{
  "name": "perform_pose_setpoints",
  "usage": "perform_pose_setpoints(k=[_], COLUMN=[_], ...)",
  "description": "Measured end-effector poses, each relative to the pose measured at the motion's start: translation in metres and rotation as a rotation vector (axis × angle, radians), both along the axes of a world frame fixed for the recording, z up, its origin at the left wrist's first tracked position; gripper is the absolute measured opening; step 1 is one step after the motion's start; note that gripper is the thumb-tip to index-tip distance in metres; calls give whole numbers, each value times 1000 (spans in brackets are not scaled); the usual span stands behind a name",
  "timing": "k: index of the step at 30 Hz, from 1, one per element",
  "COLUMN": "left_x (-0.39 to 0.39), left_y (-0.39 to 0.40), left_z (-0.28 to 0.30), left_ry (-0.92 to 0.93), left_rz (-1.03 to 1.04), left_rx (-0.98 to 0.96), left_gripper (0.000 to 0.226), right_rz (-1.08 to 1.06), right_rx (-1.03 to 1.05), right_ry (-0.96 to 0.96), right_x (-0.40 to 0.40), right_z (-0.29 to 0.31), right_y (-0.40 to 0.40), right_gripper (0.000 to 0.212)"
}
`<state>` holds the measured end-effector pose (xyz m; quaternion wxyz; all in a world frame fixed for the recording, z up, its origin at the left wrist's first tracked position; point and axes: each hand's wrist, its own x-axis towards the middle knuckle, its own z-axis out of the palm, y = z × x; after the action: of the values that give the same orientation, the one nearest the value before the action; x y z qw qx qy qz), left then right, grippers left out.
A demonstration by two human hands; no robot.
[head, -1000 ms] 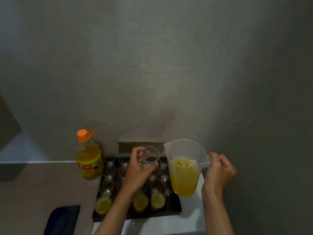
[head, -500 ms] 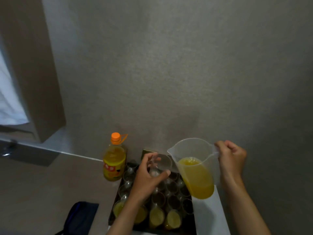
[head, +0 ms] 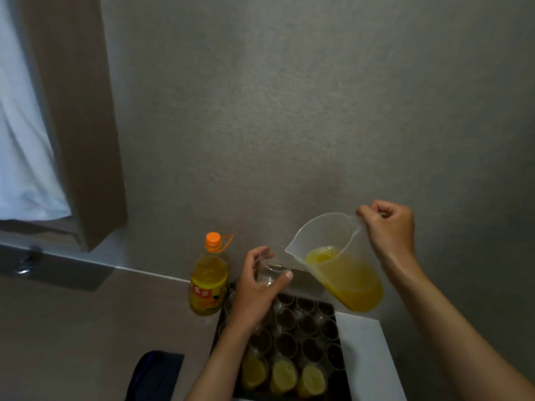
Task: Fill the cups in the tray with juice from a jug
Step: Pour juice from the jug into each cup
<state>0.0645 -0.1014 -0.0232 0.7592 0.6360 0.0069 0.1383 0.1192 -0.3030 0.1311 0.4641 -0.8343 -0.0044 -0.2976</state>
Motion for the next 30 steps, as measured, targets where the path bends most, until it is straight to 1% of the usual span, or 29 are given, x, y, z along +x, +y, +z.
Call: perform_pose_setpoints(k=[4,10,15,24,30], left_x=[0,0,3,-2,-2], left_y=[11,29,40,53,59], left_z=[-1,-6,-7,-10,-11], left_ry=[-24,-34,-51,-11,4], left_rz=[14,13,4,-53,-76], left_rx=[-2,36,15,49,62], left_gripper=[55,55,55,56,55], right_rz=[-13,-19,-35,-55,-62], right_rx=[-44,-123,-150,-223,-242], right_ry=[10,6,-10,-11,-3], right_x=[-1,-5,-8,-9,-6], right_z=[6,13,18,25,30], right_y=[14,35,49,65,71], right_gripper=[31,34,36,35,38])
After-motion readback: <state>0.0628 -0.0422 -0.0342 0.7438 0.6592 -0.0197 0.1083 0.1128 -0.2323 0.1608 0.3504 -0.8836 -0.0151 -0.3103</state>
